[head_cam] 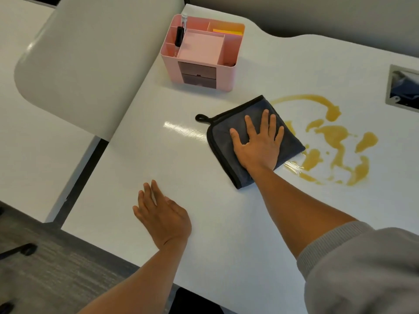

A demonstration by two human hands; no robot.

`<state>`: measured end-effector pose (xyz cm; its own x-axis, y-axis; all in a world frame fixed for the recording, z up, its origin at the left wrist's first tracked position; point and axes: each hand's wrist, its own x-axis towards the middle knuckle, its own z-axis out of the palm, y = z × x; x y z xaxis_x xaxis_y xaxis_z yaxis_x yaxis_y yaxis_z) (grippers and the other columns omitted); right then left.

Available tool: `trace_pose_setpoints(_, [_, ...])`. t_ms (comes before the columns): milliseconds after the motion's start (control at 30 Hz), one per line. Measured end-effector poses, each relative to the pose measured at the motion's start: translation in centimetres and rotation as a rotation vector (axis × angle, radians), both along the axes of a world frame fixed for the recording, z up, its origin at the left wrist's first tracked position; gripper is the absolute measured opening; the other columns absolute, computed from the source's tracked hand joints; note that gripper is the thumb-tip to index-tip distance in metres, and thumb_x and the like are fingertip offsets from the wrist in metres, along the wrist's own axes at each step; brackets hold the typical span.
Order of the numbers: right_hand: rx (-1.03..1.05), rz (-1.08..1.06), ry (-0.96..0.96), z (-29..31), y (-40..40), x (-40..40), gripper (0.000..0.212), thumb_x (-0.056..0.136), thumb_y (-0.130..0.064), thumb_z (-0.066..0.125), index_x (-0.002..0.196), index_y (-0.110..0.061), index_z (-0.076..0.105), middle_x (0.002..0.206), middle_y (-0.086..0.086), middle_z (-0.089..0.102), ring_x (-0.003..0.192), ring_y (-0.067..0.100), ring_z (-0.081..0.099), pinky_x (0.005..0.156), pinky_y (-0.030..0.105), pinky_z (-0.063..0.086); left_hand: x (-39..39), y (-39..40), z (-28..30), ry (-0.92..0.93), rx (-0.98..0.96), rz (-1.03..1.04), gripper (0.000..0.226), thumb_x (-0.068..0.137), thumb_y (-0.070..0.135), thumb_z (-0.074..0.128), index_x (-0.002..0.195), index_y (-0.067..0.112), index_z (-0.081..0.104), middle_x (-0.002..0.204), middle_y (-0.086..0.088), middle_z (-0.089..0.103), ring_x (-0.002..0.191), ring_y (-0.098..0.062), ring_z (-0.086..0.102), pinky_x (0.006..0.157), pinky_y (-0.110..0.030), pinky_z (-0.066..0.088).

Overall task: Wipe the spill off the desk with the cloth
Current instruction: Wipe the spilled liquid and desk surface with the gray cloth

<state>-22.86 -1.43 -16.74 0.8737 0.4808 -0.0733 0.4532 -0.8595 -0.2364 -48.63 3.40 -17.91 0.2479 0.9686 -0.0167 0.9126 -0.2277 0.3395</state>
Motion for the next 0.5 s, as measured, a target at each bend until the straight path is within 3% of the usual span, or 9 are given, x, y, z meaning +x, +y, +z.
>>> trace_pose_setpoints(200, [-0.001, -0.03, -0.003, 0.1, -1.1, -0.5, 0.073, 0.094, -0.075, 0.017, 0.156, -0.038, 0.026, 0.168, 0.008, 0.005, 0.155, 0.028, -0.002, 0.124, 0.051, -0.003, 1.1, 0.2, 1.2, 0.001, -0.003, 0.044, 0.054, 0.096, 0.024, 0.029, 0.149, 0.014, 0.032, 0.151, -0.011, 0.039, 0.14, -0.029, 0.031, 0.118, -0.057, 0.014])
trace_pose_setpoints(300, [0.011, -0.041, -0.012, -0.1, -1.0, -0.3, 0.073, 0.093, -0.075, 0.018, 0.155, -0.037, 0.029, 0.168, 0.008, 0.006, 0.155, 0.028, -0.001, 0.124, 0.051, -0.002, 4.4, 1.3, 2.2, -0.027, 0.036, -0.134, 0.051, 0.098, 0.024, 0.028, 0.148, 0.013, 0.034, 0.146, -0.007, 0.046, 0.139, -0.024, 0.035, 0.12, -0.05, 0.008])
trace_pose_setpoints(500, [0.043, -0.056, -0.033, -0.5, -0.8, -0.4, 0.071, 0.093, -0.074, 0.022, 0.152, -0.037, 0.034, 0.168, 0.008, 0.01, 0.155, 0.027, 0.002, 0.125, 0.051, -0.001, 12.4, 4.0, 2.1, -0.037, 0.014, -0.354, 0.051, 0.101, 0.019, 0.029, 0.151, 0.01, 0.028, 0.16, -0.008, 0.025, 0.15, -0.023, 0.014, 0.122, -0.047, 0.005])
